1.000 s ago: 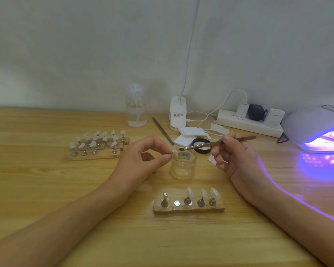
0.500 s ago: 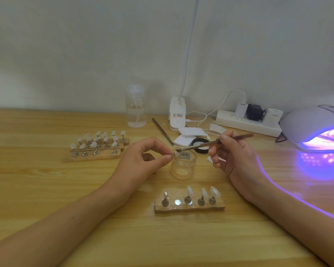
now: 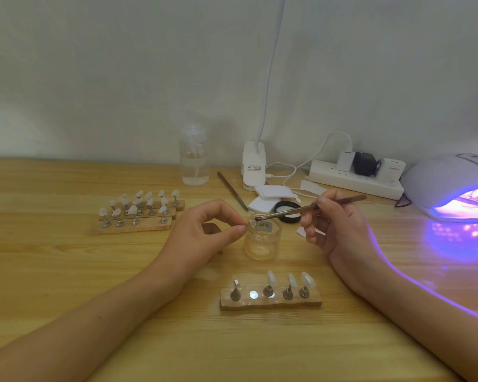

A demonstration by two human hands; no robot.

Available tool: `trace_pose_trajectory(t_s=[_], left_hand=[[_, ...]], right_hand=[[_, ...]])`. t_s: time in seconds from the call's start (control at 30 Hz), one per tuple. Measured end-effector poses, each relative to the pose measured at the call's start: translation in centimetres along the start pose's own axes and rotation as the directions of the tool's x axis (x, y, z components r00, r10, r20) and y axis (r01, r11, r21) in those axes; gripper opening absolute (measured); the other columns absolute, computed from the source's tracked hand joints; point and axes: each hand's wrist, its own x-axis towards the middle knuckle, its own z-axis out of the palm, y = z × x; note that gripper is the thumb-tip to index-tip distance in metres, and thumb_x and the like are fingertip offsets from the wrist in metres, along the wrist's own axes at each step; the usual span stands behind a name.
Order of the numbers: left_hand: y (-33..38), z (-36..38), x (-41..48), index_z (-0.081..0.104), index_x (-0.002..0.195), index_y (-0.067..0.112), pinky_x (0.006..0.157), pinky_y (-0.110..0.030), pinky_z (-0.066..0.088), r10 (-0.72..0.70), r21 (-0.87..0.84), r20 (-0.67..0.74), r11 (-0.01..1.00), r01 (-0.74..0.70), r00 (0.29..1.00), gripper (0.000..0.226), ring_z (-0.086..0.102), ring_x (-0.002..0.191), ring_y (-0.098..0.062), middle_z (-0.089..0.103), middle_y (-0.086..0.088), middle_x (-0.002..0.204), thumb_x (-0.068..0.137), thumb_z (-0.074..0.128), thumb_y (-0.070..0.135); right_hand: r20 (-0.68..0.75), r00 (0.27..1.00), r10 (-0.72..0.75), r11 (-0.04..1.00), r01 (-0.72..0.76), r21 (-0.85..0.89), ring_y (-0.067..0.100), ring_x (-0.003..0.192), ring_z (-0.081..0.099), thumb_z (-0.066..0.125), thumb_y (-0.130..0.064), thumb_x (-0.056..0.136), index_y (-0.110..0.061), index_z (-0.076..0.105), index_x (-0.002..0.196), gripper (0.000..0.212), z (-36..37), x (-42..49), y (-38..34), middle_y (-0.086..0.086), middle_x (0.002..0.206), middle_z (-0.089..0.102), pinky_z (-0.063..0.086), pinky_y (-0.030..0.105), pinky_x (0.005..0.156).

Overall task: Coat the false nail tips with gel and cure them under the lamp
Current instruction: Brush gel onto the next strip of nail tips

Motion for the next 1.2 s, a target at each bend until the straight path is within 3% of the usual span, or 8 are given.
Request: trace_pose_trajectory(t_s=[0.13,0.27,0.4,0.57,0.7,0.87,1.03,1.2], left_hand=[[-0.08,-0.03,-0.03,0.071,0.075,0.023,0.054,-0.015,0.046,0.003,-0.002,0.000,1.000,-0.003,1.000,0.012,0.050,0.054,-0.004,0.072,0.009,0.086,0.080,0.078,0.013],[-0.18,-0.04,-0.01,0.071,0.077,0.021,0.054,-0.016,0.046,0.009,0.012,-0.007,1.000,-0.009,1.000,0.010,0.049,0.054,-0.004,0.072,0.009,0.088,0.080,0.078,0.014],[-0.19,-0.07,-0.06,0.071,0.077,0.025,0.052,-0.014,0.043,0.022,0.028,-0.005,0.999,-0.022,1.000,0.010,0.046,0.053,-0.003,0.071,0.012,0.086,0.080,0.077,0.018],[-0.25,-0.14,-0.06,0.071,0.076,0.028,0.050,-0.012,0.039,0.051,0.045,0.002,0.998,-0.051,0.999,0.014,0.041,0.050,-0.004,0.071,0.013,0.090,0.082,0.076,0.015],[-0.28,-0.13,-0.02,0.071,0.076,0.026,0.049,-0.011,0.036,0.077,0.050,0.003,0.996,-0.077,0.997,0.015,0.038,0.049,-0.003,0.069,0.015,0.085,0.082,0.076,0.013],[-0.37,-0.14,-0.03,0.071,0.079,0.022,0.048,-0.010,0.035,0.101,0.048,0.014,0.994,-0.101,0.995,0.012,0.037,0.046,-0.002,0.067,0.017,0.077,0.083,0.075,0.012],[-0.44,-0.11,0.01,0.070,0.077,0.024,0.049,-0.009,0.034,0.105,0.055,0.006,0.993,-0.105,0.995,0.015,0.037,0.046,-0.002,0.067,0.017,0.079,0.083,0.075,0.011],[-0.56,-0.13,0.04,0.070,0.079,0.021,0.048,-0.009,0.033,0.100,0.050,0.007,0.994,-0.101,0.995,0.012,0.037,0.046,-0.001,0.064,0.021,0.072,0.084,0.075,0.011]], right_hand=[[0.074,0.997,-0.028,1.000,0.029,-0.011,0.014,0.055,0.057,0.054,-0.025,0.090,-0.011,0.049,0.084,0.016,0.23,-0.16,-0.02,0.008,0.065,0.064,0.049,0.023,0.049],[0.009,1.000,-0.013,1.000,0.013,-0.007,0.014,0.054,0.056,0.047,-0.015,0.101,-0.012,0.049,0.084,0.017,-0.17,0.08,0.27,0.007,0.064,0.064,0.048,0.022,0.049],[0.093,0.995,-0.036,0.999,0.035,0.010,0.014,0.056,0.058,0.055,-0.027,0.089,-0.011,0.049,0.085,0.017,-0.08,-0.04,0.14,0.008,0.067,0.064,0.049,0.023,0.050],[0.019,1.000,-0.012,1.000,0.012,-0.004,0.015,0.056,0.057,0.051,-0.018,0.097,-0.012,0.051,0.084,0.014,-0.38,0.21,0.46,0.006,0.065,0.064,0.049,0.023,0.049],[0.105,0.994,-0.038,0.999,0.036,0.021,0.014,0.056,0.058,0.056,-0.028,0.088,-0.017,0.054,0.081,0.014,-0.18,0.08,0.32,0.009,0.068,0.064,0.049,0.023,0.049],[0.028,0.999,-0.021,1.000,0.021,-0.002,0.014,0.056,0.057,0.051,-0.019,0.098,-0.014,0.052,0.083,0.016,-0.47,0.25,0.63,0.009,0.067,0.064,0.048,0.022,0.049],[0.116,0.992,-0.043,0.999,0.044,-0.003,0.015,0.057,0.058,0.055,-0.029,0.088,-0.013,0.051,0.084,0.017,-0.18,0.10,0.43,0.009,0.069,0.064,0.049,0.023,0.050],[0.048,0.999,-0.026,1.000,0.026,-0.002,0.014,0.057,0.058,0.055,-0.025,0.089,-0.013,0.050,0.086,0.014,-0.55,0.38,0.63,0.008,0.068,0.065,0.049,0.022,0.050]])
